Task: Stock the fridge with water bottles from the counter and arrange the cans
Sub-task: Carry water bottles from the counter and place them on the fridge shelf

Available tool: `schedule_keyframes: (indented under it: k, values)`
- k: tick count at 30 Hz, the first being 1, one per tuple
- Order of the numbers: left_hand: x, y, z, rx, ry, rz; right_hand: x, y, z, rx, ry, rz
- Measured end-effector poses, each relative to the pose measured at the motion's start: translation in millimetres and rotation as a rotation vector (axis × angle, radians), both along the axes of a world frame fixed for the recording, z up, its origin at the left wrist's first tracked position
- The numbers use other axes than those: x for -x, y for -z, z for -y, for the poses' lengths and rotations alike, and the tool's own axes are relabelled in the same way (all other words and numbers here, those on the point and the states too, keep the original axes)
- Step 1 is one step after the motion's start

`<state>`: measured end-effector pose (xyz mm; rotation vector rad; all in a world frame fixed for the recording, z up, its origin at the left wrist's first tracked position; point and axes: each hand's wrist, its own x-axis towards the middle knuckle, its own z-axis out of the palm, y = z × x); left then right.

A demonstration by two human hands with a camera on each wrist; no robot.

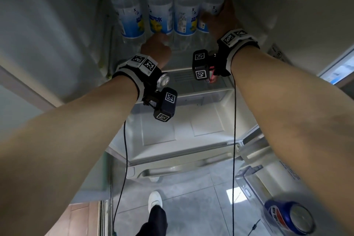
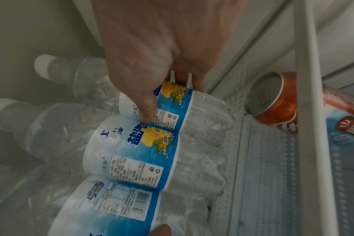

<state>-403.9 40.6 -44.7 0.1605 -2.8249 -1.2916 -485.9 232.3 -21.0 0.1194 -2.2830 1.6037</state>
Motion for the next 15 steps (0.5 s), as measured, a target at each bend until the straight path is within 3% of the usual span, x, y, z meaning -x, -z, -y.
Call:
schedule_keyframes:
  k: [3, 15]
  values:
    - [4, 0, 0, 0.014, -0.043, -0.019, -1, 1, 5, 0.002, 0.050, -0.037]
    - [10, 5, -4, 0.084, -0.100, -0.043, 9, 9, 0, 0.052, -0.037, 0.026]
